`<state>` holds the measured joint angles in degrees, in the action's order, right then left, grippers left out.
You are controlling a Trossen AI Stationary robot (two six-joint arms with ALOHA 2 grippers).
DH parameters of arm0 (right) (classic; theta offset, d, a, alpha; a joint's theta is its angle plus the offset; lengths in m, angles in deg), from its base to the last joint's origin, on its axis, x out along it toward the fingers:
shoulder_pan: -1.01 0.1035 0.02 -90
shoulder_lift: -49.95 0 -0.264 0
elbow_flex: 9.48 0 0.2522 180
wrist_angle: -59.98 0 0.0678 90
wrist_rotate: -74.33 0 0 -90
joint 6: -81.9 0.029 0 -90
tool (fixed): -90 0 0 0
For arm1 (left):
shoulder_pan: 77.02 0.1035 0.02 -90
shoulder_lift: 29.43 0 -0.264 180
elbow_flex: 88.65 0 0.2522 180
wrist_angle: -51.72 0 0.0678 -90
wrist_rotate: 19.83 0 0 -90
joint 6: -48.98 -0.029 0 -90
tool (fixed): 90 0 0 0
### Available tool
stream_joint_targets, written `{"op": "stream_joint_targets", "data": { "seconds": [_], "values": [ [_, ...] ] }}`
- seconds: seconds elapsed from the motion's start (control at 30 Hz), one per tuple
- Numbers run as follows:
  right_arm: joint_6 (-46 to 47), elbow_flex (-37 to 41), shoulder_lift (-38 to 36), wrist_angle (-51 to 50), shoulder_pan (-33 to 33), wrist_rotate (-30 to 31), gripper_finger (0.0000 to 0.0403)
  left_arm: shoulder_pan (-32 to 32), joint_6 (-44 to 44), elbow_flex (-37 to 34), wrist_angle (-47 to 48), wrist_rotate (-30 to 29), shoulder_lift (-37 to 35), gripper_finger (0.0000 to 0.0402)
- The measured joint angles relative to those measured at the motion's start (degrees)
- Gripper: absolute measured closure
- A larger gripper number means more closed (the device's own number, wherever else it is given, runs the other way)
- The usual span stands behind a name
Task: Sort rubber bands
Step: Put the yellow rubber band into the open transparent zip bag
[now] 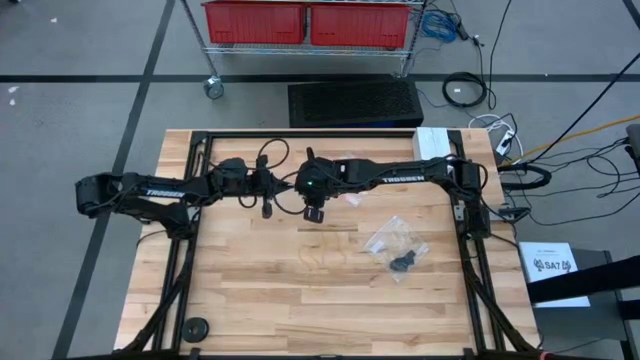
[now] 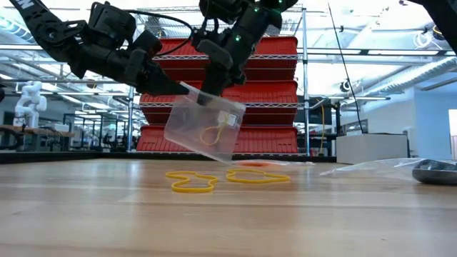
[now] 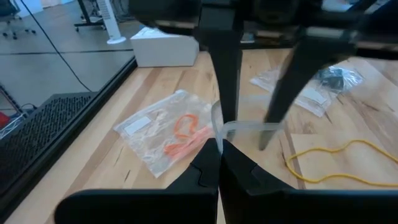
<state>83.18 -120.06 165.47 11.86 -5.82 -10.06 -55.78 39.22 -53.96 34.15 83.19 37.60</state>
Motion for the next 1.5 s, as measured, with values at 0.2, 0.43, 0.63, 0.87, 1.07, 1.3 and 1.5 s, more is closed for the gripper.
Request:
{"op": "stream_joint_targets", "data": {
  "seconds": [0.2, 0.43, 0.63, 0.87, 1.07, 1.3, 1.5],
  "values": [
    [-0.1, -4.2, 0.0, -1.5, 0.6, 0.0, 0.0263, 0.0, 0.1, 0.0, 0.0, -0.1, 0.0, 0.04],
    [1.0, -12.7, -0.2, -15.1, 1.2, -3.2, 0.0252, 0.1, 0.2, 0.0, 1.0, -4.2, 0.0, 0.04],
    [8.1, -10.4, -0.7, -25.6, 4.1, -10.8, 0.0258, 1.7, 0.3, 0.0, 2.2, -5.0, 0.0, 0.04],
    [17.9, 6.6, -0.6, -17.2, 10.5, -11.7, 0.0252, 2.0, 0.3, 0.0, 3.0, -5.0, 0.0, 0.04],
    [21.6, 17.2, -0.5, -8.0, 17.3, -15.5, 0.0276, 2.0, 0.3, 0.0, 3.1, -5.0, 0.0, 0.04],
    [21.3, 20.3, 0.4, 4.1, 21.2, -16.6, 0.0373, 2.0, 0.3, 0.0, 2.7, -5.0, 0.0, 0.04],
    [18.6, 20.3, 2.8, 4.5, 18.2, -17.1, 0.0395, 2.0, 0.4, 0.0, 2.8, -4.9, 0.0, 0.04]
  ]
}}
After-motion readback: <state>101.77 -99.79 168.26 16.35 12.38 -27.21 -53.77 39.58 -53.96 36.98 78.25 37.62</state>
